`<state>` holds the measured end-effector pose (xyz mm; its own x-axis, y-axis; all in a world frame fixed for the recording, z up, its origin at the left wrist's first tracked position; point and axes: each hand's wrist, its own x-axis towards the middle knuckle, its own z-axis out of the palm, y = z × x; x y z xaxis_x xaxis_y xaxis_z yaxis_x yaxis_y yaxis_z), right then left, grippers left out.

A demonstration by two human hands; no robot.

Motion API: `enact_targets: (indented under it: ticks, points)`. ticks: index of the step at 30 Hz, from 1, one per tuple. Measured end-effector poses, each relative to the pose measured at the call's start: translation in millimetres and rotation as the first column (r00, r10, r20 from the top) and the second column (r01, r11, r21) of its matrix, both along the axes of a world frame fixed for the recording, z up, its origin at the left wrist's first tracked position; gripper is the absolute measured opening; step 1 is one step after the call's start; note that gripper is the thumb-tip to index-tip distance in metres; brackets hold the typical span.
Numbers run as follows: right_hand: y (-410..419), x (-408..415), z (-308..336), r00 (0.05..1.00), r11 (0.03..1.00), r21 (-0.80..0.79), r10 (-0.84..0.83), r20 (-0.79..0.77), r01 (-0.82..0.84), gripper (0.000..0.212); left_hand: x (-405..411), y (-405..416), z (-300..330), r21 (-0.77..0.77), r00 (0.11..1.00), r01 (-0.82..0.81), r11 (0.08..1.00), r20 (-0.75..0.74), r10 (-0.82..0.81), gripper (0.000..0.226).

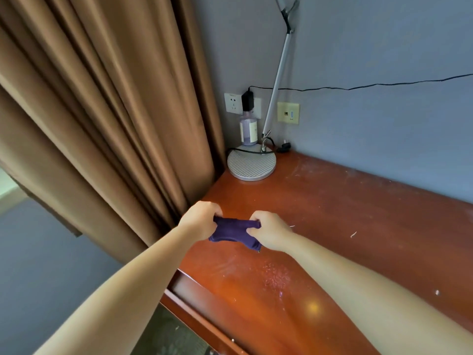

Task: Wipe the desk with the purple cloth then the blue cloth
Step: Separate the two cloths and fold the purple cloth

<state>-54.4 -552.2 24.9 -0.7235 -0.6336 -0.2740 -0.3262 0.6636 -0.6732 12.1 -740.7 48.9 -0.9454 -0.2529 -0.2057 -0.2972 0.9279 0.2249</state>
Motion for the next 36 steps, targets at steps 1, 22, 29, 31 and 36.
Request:
enact_targets:
  ticks: [1, 22, 29, 31, 36]
  points:
    - [-7.1, -2.7, -4.5, 1.000, 1.000, -0.004, -0.006, 0.013, 0.006, 0.003, -5.1, -7.8, -2.5, 0.001, 1.000, 0.004, 1.000, 0.001, -0.004, 0.030]
    - [-135.4, 37.4, -104.6, 0.948, 0.960, 0.123, -0.218, -0.233, 0.252, 0.019, -2.8, -172.4, -140.0, 0.151, 0.901, 0.430, 0.890, -0.006, -0.434, 0.020]
    - [-158.7, 38.6, -120.4, 0.959, 0.931, 0.296, -0.140, -0.247, 0.213, 0.057, -14.7, -169.7, -144.3, 0.179, 0.823, 0.545, 0.819, 0.073, -0.563, 0.074]
    - [-161.4, 38.1, -126.9, 0.970, 0.898, 0.398, -0.103, -0.221, 0.187, 0.061, -20.2, -164.6, -147.9, 0.075, 0.816, 0.552, 0.831, 0.154, -0.556, 0.063]
    - [-169.6, 26.0, -139.0, 0.955, 0.874, 0.427, -0.121, -0.271, 0.232, 0.081, -42.8, -150.0, -158.4, -0.052, 0.858, 0.482, 0.874, 0.231, -0.459, 0.059]
